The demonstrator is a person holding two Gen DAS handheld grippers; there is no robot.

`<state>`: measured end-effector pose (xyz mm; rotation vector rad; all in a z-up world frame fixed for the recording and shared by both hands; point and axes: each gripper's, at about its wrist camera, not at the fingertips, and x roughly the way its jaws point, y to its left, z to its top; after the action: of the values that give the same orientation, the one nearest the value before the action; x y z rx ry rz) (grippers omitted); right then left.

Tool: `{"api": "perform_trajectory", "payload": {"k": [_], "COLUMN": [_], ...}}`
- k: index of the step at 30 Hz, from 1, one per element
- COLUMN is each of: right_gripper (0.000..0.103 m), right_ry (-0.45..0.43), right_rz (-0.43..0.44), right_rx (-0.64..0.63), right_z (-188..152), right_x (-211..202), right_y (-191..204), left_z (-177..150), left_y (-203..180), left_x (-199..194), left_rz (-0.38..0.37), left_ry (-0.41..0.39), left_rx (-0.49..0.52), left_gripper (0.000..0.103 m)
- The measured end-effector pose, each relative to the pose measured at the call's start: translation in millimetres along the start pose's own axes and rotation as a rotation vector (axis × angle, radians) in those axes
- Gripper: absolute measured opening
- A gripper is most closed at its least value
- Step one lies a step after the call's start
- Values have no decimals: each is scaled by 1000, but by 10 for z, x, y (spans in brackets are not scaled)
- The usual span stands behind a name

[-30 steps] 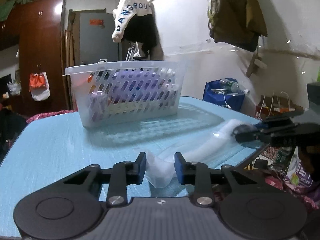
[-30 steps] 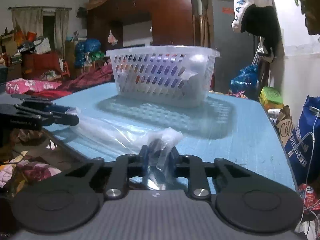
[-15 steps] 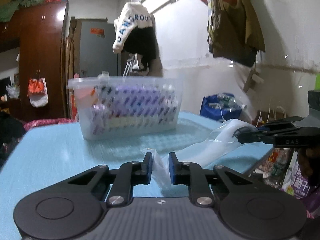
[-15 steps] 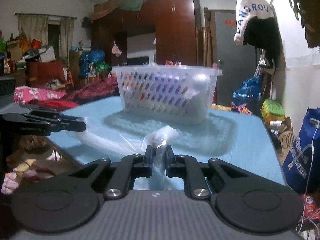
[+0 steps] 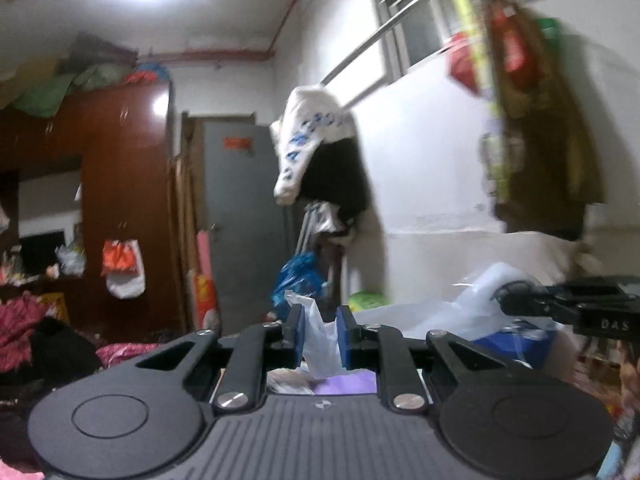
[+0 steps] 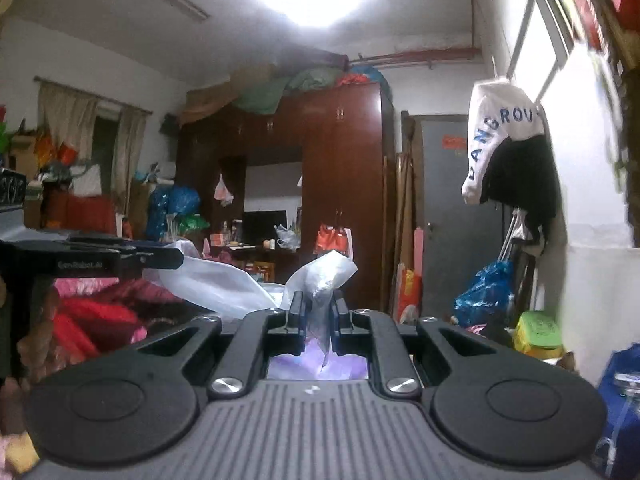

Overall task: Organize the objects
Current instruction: 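Lift the plastic bag into the basket and open the grippers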

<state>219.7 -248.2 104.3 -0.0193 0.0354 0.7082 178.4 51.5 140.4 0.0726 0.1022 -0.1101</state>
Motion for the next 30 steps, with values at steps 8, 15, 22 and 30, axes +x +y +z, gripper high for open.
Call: {"api": "perform_trajectory", "payload": {"k": [8, 15, 22, 30], "right_gripper": [14, 74, 103, 103], "right_ry": [134, 144, 130, 99], "right_rz": [0, -87, -79, 13], "right_rx": [99, 108, 117, 171], "right_z": [-199, -467, -331, -249], "right_x": [852, 726, 636, 475], "right_y": [-349, -428, -414, -403], "left_z": [-267, -391, -259, -303], "left_y": [285, 401, 330, 288], "left_x": [868, 832, 584, 421], "left_rz": [40, 121, 132, -6], "left_ry": [173, 158, 105, 200], "left_rx": [-80, -84, -44, -69], "left_gripper": [23, 73, 91, 100]}}
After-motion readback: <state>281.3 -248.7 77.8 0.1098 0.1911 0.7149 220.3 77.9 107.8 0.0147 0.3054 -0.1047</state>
